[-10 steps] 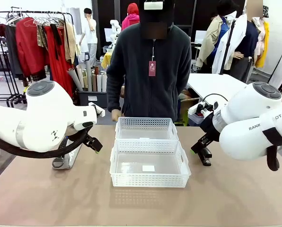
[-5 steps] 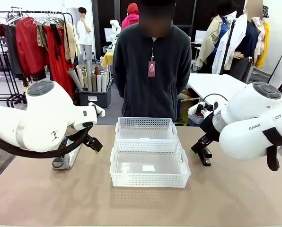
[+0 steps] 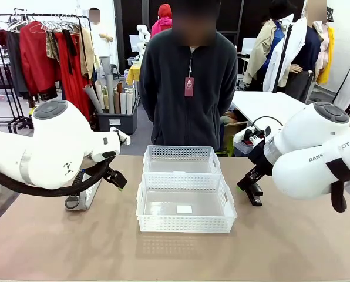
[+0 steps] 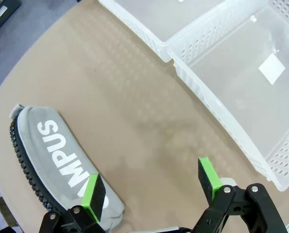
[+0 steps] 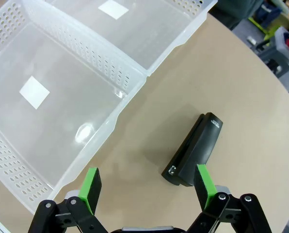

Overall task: Distribute items into two baskets.
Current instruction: Pick up the Pencil pouch that the person points to.

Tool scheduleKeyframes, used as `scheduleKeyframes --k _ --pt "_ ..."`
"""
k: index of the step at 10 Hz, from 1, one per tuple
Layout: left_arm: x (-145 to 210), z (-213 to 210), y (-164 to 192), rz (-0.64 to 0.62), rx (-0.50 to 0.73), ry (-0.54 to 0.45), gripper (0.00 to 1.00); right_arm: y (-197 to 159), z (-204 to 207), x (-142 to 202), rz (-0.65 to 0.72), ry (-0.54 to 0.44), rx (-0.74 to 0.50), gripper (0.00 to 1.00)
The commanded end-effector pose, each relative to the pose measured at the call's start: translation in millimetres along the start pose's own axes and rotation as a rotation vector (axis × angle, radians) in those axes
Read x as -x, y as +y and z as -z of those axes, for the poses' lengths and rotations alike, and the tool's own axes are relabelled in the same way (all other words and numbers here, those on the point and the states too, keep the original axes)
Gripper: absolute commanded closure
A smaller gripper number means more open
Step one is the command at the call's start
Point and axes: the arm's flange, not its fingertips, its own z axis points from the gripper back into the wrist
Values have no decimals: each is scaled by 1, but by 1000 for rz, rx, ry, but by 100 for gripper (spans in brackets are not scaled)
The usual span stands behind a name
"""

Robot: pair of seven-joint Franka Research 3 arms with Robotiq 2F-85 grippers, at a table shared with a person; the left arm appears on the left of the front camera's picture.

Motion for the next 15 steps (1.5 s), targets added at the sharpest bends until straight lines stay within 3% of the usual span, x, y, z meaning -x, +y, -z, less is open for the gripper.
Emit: scheduleKeyframes --k 1,8,10,15 --pt "0 0 0 0 0 0 0 0 0 0 0 0 0 0" --pt "0 0 0 0 0 0 0 0 0 0 0 0 0 0" --pt "-9 0 -2 -11 25 77 0 -2 -8 -7 67 43 -26 0" --pt "-25 -23 -11 -125 82 149 0 -16 -23 -23 213 128 -160 0"
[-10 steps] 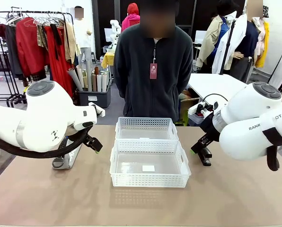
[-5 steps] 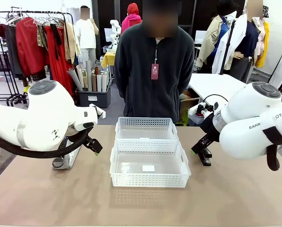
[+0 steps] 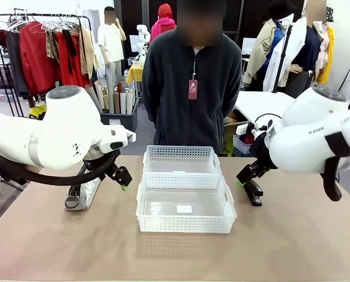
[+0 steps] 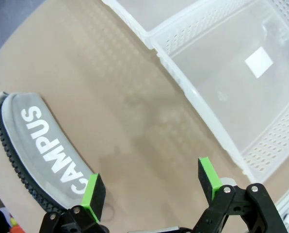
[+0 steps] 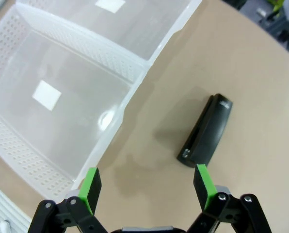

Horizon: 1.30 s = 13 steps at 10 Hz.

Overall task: Distribute items into two baskets.
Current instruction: Pick up the Pencil pouch that the person points to.

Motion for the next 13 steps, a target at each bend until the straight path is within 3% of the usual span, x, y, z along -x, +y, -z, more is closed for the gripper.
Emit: scheduleKeyframes --k 1,4,7,9,10,13 --pt "-5 -19 -4 -81 59 7 0 -8 -14 -12 82 53 -141 0" --pt "-15 -48 -11 -119 282 -64 0 -14 -26 -23 183 45 -371 0" --pt "-21 -57 -6 -191 461 -114 0 -22 -31 -27 264 -11 -509 0" --pt "-20 -54 -3 -168 369 -132 0 -25 -29 -28 278 -19 -513 0" --pt "-23 -66 -12 -197 423 -121 0 -18 -36 -26 287 6 -476 0" --pt "-22 -63 -9 -192 406 -119 0 -22 -35 -24 298 2 -476 0"
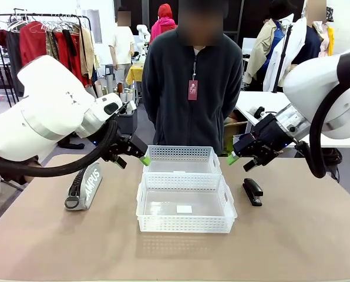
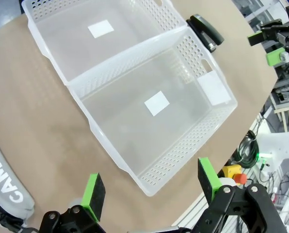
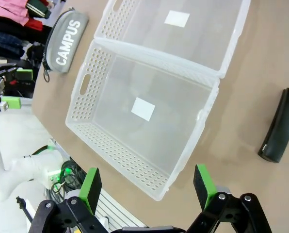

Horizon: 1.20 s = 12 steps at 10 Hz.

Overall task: Distribute items into two baskets.
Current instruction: Pick up the Pencil pouch that the person points to.

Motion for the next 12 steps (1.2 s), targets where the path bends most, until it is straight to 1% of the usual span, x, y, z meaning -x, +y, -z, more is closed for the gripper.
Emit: scheduleKeyframes --k 1,2,3,4,5,6,7,8,9,10,11,12 --pt "-5 0 3 -85 62 14 0 -2 2 -8 138 -32 -95 0" --pt "-10 -3 5 -164 125 28 0 -1 -1 -19 285 -24 -208 0" --pt "-14 -11 9 -241 216 39 0 0 -6 -30 380 -33 -296 0" --pt "-18 -23 13 -308 308 13 0 1 -11 -38 415 -61 -342 0" --pt "-21 -34 15 -345 393 -8 0 2 -15 -45 457 -72 -401 0" --pt "-26 -49 16 -387 481 -65 0 2 -25 -55 536 -78 -514 0" --pt "-29 -67 18 -426 563 -119 0 0 -36 -62 580 -69 -609 0" --pt "-29 -81 21 -448 623 -159 0 -4 -48 -69 597 -74 -669 0" --pt "-31 -91 25 -437 668 -179 0 -6 -59 -75 610 -68 -721 0" --pt "-34 -99 30 -433 656 -211 0 -10 -71 -84 628 -59 -798 0" --pt "-36 -106 34 -416 700 -228 0 -14 -82 -91 624 -38 -838 0" --pt "-38 -110 37 -410 741 -234 0 -18 -90 -97 600 -5 -854 0"
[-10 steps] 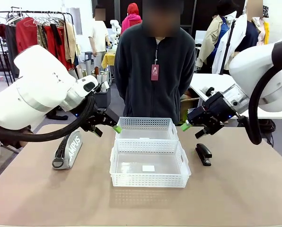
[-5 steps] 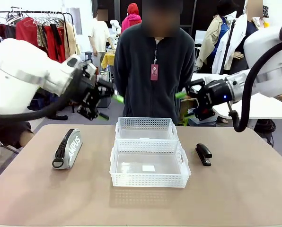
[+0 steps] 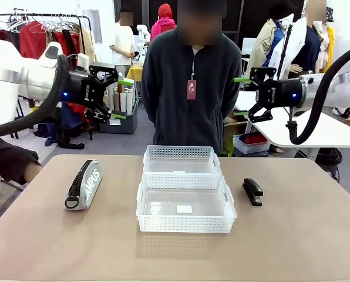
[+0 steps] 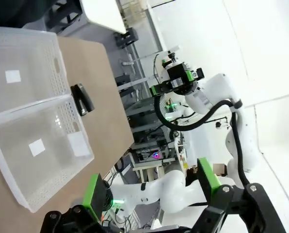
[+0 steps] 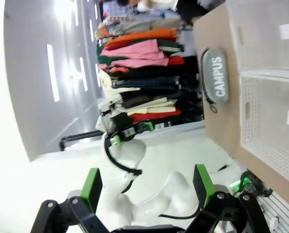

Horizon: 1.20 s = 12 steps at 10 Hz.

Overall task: Distribute items into two baskets.
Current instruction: Pick up the Pencil pouch that the person points to.

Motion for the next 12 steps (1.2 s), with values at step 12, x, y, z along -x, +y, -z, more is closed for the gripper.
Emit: scheduleKeyframes --k 12 --pt "-1 -1 5 21 1 5 0 4 -5 -9 -11 27 2 0"
